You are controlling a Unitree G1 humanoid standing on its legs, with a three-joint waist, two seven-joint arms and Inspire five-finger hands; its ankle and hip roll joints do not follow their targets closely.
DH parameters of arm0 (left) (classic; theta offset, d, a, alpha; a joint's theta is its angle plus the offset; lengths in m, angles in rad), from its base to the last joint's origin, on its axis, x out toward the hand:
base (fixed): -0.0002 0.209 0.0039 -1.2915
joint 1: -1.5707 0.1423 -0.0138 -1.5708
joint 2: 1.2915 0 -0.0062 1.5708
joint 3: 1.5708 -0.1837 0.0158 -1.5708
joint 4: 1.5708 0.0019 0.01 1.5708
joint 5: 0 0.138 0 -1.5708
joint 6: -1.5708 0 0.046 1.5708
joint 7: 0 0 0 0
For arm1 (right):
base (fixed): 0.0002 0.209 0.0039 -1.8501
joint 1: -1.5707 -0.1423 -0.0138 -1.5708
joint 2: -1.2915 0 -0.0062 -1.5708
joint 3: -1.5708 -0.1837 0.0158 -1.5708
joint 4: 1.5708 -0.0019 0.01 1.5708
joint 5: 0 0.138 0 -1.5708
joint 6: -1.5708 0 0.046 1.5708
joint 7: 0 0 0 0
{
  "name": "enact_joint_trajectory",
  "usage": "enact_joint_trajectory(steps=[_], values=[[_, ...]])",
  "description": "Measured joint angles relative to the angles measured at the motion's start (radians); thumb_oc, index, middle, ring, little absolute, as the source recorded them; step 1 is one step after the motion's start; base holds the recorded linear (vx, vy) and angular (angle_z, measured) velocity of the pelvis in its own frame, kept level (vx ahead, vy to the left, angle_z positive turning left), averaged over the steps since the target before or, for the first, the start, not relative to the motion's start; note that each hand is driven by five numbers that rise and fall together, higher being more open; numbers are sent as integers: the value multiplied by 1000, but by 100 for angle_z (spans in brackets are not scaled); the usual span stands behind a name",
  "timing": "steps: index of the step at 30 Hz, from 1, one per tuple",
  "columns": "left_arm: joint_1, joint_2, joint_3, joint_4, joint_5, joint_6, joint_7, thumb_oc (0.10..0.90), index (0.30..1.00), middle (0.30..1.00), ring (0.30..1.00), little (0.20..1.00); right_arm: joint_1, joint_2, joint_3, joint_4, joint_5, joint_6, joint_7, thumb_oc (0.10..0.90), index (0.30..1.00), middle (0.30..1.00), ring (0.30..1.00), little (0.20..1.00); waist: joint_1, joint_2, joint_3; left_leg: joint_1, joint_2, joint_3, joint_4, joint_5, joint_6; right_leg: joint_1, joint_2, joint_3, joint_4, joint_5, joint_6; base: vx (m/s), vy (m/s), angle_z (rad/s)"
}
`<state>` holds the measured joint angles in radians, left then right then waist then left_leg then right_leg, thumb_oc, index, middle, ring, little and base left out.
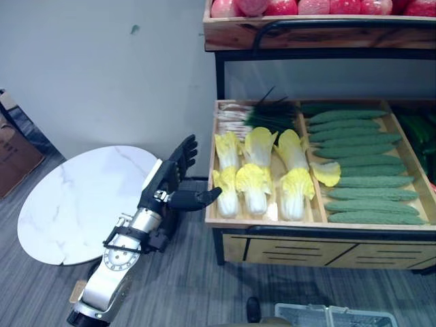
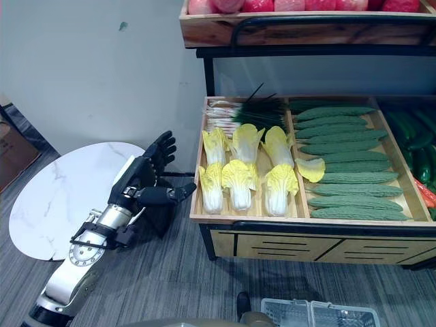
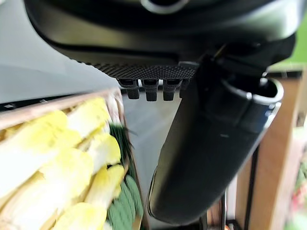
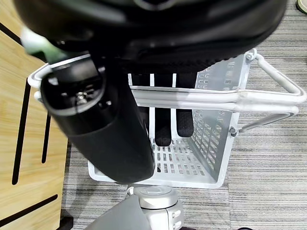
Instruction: Get the vegetables into the basket
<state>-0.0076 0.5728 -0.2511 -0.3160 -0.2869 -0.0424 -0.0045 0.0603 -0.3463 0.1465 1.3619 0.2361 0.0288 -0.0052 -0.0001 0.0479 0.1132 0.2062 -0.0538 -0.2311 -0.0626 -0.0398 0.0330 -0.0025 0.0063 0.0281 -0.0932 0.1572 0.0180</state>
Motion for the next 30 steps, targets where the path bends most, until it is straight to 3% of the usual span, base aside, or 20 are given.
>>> enact_joint_trajectory(steps=[3, 5, 6, 9, 10, 15, 20, 24, 30], values=[[-107, 33, -66, 8, 99, -4, 4, 900, 1000, 1000, 1000, 1000, -4, 8, 43, -13, -6, 0, -10, 400, 300, 300, 300, 300, -22, 14, -9, 7, -1, 16, 0, -1, 0, 0, 3, 16, 0, 2, 1, 11, 7, -9], [-273, 93, -193, 65, 221, -5, 7, 900, 1000, 1000, 1000, 1000, -2, -4, 28, 2, -26, -7, -2, 400, 300, 300, 300, 300, -16, 23, -14, 2, -4, 23, 1, 0, -1, -2, 3, 25, 0, 13, 3, 0, 5, -17], [-314, 115, -203, 65, 318, -9, -1, 900, 1000, 1000, 1000, 1000, -7, -5, 63, -27, -37, -14, -12, 400, 300, 300, 300, 300, -49, 34, -19, 4, -6, 35, -5, 0, 0, -9, 2, 39, 0, 11, -1, 2, 11, -30], [-395, 121, -242, 83, 432, -32, 5, 900, 1000, 1000, 1000, 1000, -10, -8, 70, -54, -45, -30, -19, 400, 300, 300, 300, 300, -77, 50, -27, 0, -8, 52, -8, 0, 0, -18, 4, 54, 0, 13, 1, -8, 1, -22], [-486, 132, -301, 95, 489, -44, 13, 900, 1000, 1000, 1000, 1000, -9, -12, 70, -52, -53, -32, -9, 400, 300, 300, 300, 300, -97, 54, -29, -2, -9, 56, -8, 0, 0, -20, 4, 57, 0, 14, 2, -11, -6, -8], [-620, 138, -422, 105, 655, -138, 54, 900, 1000, 1000, 1000, 1000, -46, -36, 67, 7, -64, -27, -25, 400, 300, 300, 300, 300, -106, 76, -32, -1, -7, 65, -12, -2, 0, -24, 8, 66, 0, 15, 4, 30, -3, -6], [-781, 151, -641, 243, 807, -162, 102, 900, 1000, 1000, 1000, 1000, -55, -59, 78, 28, -64, -22, -32, 400, 300, 300, 300, 300, -98, 85, -36, -3, -8, 66, -16, -7, -6, -29, 9, 72, 0, 15, 4, 13, 2, -3], [-832, 142, -803, 392, 924, -174, 110, 900, 1000, 1000, 1000, 1000, -60, -63, 77, 20, -63, -37, -39, 400, 300, 300, 300, 300, -128, 85, -36, -16, -7, 85, -25, -12, 4, -53, 12, 81, 0, 19, 10, 17, 6, -12], [-841, 58, -909, 631, 1031, -164, 111, 900, 1000, 1000, 1000, 1000, -70, -66, 77, 21, -62, -40, -39, 400, 300, 300, 300, 300, -153, 85, -32, -31, -4, 97, -21, -2, 2, -71, 17, 89, 0, 20, 10, 12, 6, -6]])
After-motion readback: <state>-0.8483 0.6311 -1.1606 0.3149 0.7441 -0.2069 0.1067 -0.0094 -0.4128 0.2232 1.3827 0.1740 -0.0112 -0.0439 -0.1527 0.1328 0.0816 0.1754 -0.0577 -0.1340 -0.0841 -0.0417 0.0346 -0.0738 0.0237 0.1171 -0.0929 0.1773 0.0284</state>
